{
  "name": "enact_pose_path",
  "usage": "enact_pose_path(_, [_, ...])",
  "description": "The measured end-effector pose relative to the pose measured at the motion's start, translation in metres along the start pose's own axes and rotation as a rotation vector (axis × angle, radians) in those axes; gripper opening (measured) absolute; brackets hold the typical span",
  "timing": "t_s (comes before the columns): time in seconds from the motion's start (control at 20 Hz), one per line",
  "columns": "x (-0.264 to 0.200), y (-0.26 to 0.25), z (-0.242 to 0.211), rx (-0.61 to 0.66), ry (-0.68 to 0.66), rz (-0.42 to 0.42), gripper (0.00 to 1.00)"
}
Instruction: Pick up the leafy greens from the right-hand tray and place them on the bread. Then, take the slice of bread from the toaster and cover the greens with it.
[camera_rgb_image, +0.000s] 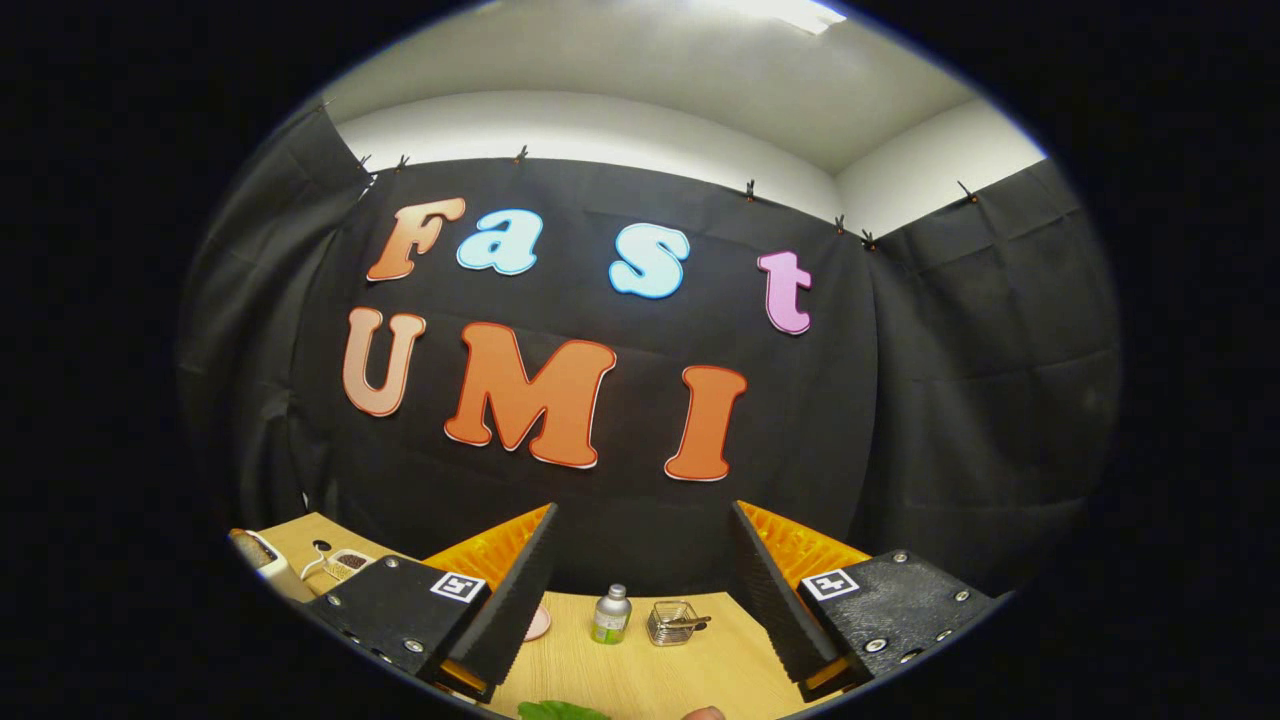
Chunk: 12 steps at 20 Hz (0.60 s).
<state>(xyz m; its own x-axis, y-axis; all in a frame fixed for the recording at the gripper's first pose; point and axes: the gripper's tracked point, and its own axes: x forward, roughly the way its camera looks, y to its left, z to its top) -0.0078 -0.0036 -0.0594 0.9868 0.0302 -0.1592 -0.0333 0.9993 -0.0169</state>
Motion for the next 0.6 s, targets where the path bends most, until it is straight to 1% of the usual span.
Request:
enact_pose_path(0.25, [0.0,0.014,-0.069,0.019,0.178,0.057,0.99])
enact_pose_path(0.45, [-0.01,0.025,-0.128,0.009,0.328,0.098,0.98])
enact_pose_path(0.6, [-0.022,0.031,-0.178,-0.032,0.487,0.11,0.99])
